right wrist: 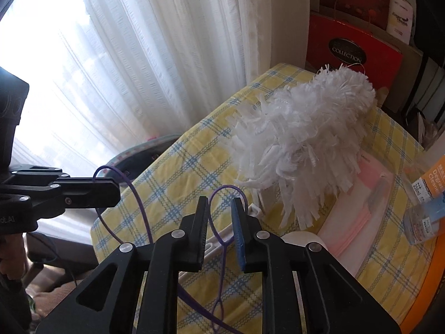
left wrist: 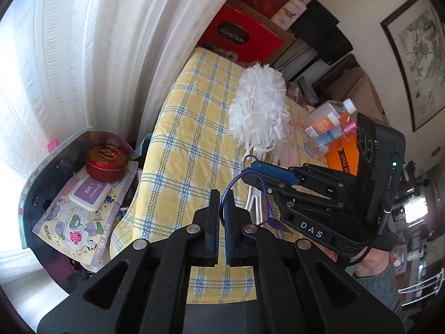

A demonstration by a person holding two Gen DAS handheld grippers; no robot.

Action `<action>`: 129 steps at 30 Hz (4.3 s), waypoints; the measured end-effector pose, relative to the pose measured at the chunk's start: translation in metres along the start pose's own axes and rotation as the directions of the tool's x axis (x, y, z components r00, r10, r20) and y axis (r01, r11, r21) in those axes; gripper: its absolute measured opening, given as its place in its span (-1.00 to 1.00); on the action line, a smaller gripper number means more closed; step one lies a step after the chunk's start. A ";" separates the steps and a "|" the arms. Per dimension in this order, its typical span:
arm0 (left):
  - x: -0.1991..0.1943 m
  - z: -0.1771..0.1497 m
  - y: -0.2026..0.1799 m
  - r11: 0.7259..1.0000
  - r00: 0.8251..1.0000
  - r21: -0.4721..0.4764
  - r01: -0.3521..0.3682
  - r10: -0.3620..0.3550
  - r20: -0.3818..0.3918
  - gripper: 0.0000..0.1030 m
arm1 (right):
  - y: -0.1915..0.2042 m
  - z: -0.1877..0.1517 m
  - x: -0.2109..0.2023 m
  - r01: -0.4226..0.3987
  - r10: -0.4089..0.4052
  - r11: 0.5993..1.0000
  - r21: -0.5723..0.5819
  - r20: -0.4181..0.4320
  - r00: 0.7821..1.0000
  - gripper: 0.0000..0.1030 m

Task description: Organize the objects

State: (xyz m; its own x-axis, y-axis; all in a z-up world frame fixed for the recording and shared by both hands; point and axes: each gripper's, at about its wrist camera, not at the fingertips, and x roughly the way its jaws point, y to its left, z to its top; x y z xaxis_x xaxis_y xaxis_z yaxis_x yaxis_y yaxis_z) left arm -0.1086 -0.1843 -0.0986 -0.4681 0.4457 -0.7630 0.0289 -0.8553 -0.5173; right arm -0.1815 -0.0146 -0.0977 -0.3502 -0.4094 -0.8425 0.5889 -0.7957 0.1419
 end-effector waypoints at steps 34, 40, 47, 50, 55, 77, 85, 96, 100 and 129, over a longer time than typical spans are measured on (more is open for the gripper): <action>0.001 0.001 -0.011 0.999 0.999 -0.003 0.048 -0.048 0.001 -0.95 | -0.031 -0.002 -0.050 -0.350 0.279 0.925 0.147 0.360 0.890 -0.93; -0.011 0.014 -0.048 0.995 0.997 0.074 0.064 -0.067 0.030 -0.96 | -0.040 -0.004 -0.092 -0.316 0.231 0.937 0.150 0.414 0.880 -0.93; -0.025 0.028 -0.111 0.978 0.993 0.188 0.093 -0.105 0.056 -0.97 | -0.054 -0.010 -0.152 -0.207 0.120 0.968 0.139 0.468 0.875 -0.93; -0.028 0.033 -0.135 0.969 0.989 0.216 0.119 -0.135 0.061 -0.96 | -0.065 -0.014 -0.178 -0.189 0.085 0.969 0.160 0.500 0.862 -0.93; -0.035 0.039 -0.176 0.951 0.980 0.263 0.162 -0.185 0.068 -0.96 | -0.080 -0.028 -0.220 -0.177 0.043 0.966 0.191 0.551 0.833 -0.93; -0.034 0.031 -0.227 0.934 0.986 0.341 0.108 -0.145 0.086 -0.96 | -0.122 -0.077 -0.222 -0.002 -0.120 0.947 0.321 0.361 0.925 -0.77; -0.043 0.030 -0.176 0.966 0.985 0.248 0.078 -0.113 0.131 -0.96 | -0.103 -0.074 -0.158 0.003 -0.056 0.967 0.255 0.198 0.979 -0.29; -0.052 0.027 -0.137 0.978 0.985 0.208 0.025 -0.060 0.163 -0.96 | -0.073 -0.064 -0.091 0.012 -0.022 0.996 0.087 0.114 0.993 0.18; -0.049 0.027 -0.127 0.981 0.986 0.193 0.032 -0.063 0.155 -0.96 | -0.057 -0.063 -0.077 0.054 -0.051 0.998 -0.020 0.099 0.994 0.32; -0.039 0.030 -0.115 0.983 0.986 0.165 0.083 -0.105 0.126 -0.96 | -0.072 -0.061 -0.061 -0.058 0.059 0.995 -0.086 0.005 0.998 -0.37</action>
State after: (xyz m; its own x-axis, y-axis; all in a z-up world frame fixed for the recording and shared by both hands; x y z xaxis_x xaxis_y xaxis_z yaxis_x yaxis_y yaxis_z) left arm -0.1200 -0.1112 0.0019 -0.5762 0.4957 -0.6498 -0.1563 -0.8472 -0.5077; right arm -0.1581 0.0947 -0.0885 -0.3186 -0.4579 -0.8299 0.6685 -0.7292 0.1458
